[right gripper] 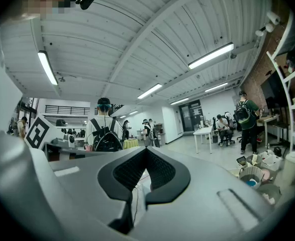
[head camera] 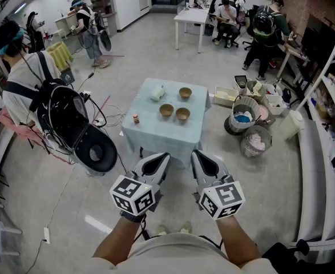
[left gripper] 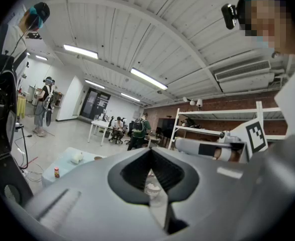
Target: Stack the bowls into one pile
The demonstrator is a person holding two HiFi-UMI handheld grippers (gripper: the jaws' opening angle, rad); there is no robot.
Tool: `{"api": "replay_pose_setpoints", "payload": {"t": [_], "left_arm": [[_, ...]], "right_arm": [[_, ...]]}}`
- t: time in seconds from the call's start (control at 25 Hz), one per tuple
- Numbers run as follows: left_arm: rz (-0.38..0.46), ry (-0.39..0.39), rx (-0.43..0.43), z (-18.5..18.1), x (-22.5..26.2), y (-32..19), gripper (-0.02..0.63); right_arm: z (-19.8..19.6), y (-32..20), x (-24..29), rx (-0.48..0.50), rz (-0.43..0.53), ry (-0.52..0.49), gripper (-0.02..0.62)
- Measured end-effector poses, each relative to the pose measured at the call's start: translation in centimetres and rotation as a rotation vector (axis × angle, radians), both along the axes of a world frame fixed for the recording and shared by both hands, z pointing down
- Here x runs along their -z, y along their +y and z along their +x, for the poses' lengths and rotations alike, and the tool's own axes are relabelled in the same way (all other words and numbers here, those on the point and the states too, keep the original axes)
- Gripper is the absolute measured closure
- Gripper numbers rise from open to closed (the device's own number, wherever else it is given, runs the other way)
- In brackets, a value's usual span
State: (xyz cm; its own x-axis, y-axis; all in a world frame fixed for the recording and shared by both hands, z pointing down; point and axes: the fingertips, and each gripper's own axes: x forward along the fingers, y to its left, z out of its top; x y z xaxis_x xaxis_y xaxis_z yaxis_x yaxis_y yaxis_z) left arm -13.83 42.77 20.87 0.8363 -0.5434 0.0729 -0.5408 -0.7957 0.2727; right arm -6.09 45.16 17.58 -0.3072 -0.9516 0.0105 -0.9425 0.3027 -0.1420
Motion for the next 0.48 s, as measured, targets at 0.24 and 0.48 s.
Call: {"api": "replay_pose_setpoints", "payload": {"t": [0.24, 0.48], "left_arm": [[0.021, -0.003, 0.003, 0.07, 0.12, 0.89, 0.600], [0.038, 0.014, 0.007, 0.18, 0.71, 1.02, 0.600]], "right_arm": [[-0.17, 0.88, -0.09, 0.006, 0.006, 0.013, 0.586], [0.05, 0.99, 0.22, 0.005, 0.020, -0.003, 0.586]]}}
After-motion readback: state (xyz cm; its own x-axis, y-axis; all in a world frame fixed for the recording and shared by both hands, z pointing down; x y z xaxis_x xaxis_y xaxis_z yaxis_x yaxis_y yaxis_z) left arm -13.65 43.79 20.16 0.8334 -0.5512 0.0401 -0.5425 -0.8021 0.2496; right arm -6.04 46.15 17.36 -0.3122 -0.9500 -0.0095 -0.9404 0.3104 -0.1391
